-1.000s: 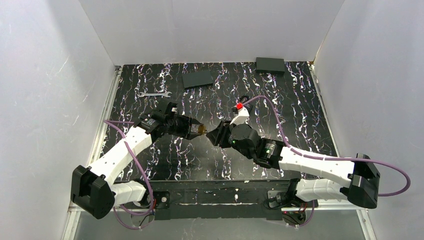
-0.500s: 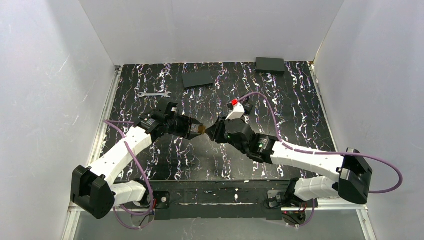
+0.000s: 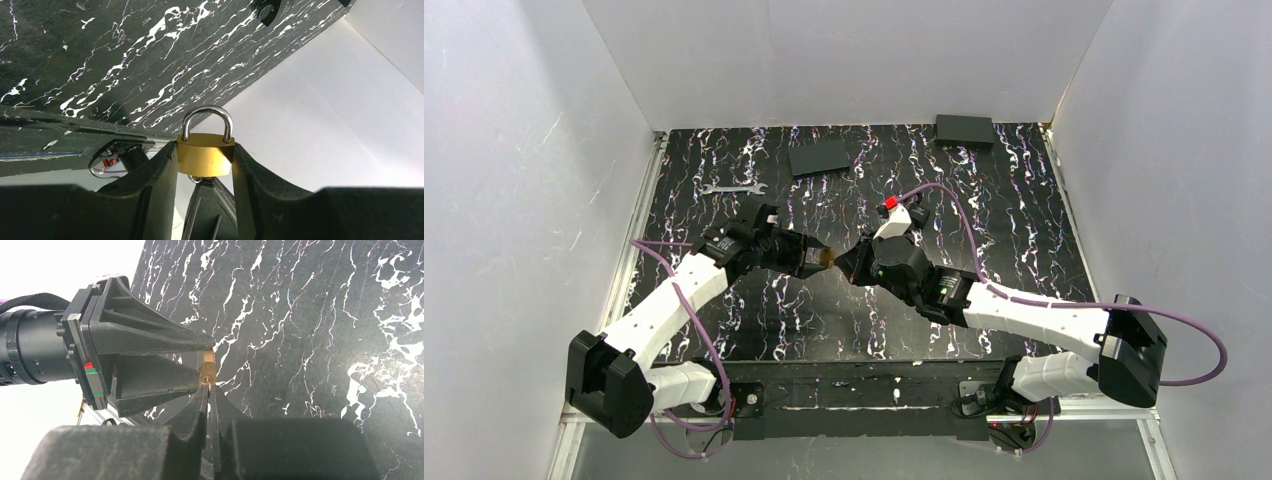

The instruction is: Unlock with the key

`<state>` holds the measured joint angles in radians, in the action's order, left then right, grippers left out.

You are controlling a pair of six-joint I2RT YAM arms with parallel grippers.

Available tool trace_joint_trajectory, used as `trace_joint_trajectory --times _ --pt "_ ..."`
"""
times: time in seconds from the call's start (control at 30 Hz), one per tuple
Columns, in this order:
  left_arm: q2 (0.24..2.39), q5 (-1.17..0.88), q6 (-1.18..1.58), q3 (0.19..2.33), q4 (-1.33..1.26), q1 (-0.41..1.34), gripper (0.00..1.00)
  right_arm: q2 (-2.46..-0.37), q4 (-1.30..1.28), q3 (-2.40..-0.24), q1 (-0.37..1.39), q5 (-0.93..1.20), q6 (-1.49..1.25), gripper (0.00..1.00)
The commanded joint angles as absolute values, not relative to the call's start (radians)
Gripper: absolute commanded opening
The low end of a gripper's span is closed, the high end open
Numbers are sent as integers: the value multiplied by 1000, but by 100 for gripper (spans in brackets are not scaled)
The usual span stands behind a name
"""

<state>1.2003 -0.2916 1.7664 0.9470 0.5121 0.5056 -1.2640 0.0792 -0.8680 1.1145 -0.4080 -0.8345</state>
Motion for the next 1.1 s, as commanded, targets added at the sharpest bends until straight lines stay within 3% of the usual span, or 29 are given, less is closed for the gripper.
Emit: trace_joint_trajectory --times 0.0,0.07,0.5,0.63,0.77,0.9,1.07 --pt "1176 -312 1759 966 506 506 0 -1279 131 -906 1108 -401 -832 7" --pt "1178 -315 1753 969 502 507 0 -1282 146 -898 1104 -390 -831 1" --pt "1161 -304 1686 967 500 506 0 -1238 253 -816 995 -189 -817 2" --pt "1157 -279 1652 967 515 507 0 -1167 153 -835 990 -160 -732 31" --pt "1160 -269 1623 969 515 506 0 -1112 49 -855 985 -159 -683 51" --pt "1168 -275 1612 973 509 506 0 -1112 34 -869 985 -143 -675 61" --pt "1180 -292 1584 994 509 506 0 -1197 44 -911 984 -101 -680 64"
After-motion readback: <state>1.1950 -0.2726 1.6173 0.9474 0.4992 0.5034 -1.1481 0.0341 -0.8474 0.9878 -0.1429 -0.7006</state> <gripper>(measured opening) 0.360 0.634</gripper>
